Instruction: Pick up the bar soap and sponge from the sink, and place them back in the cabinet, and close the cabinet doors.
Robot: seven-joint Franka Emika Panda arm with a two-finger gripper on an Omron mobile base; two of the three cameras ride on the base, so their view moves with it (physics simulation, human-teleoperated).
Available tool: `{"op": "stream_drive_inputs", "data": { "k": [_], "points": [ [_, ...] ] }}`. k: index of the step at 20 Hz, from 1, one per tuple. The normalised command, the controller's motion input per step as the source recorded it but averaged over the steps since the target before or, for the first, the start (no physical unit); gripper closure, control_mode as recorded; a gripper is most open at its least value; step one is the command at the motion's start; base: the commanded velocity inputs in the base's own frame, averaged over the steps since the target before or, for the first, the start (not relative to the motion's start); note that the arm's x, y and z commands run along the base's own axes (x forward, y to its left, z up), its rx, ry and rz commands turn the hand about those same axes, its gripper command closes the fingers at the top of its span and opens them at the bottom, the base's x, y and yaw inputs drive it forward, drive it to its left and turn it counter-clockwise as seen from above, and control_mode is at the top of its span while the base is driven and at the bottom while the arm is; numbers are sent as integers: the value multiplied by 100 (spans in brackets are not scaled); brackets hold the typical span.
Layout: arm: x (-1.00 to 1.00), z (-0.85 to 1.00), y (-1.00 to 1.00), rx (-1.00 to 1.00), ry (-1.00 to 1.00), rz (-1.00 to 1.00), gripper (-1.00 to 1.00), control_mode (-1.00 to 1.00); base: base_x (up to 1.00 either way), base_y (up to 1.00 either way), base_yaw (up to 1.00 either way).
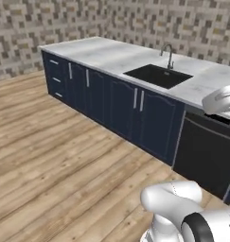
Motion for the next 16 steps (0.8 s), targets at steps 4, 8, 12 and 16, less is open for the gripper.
{"op": "stream_drive_inputs", "data": {
  "k": [4, 8, 12, 16],
  "points": [
    [0, 0, 0, 0, 0, 0, -100, 100, 52, -10, -42],
    [0, 0, 0, 0, 0, 0, -100, 100, 60, 17, -34],
    [0, 0, 0, 0, 0, 0, -100, 100, 80, 20, -29],
    [0, 0, 0, 0, 0, 0, -100, 100, 99, 18, -28]
  ]
}}
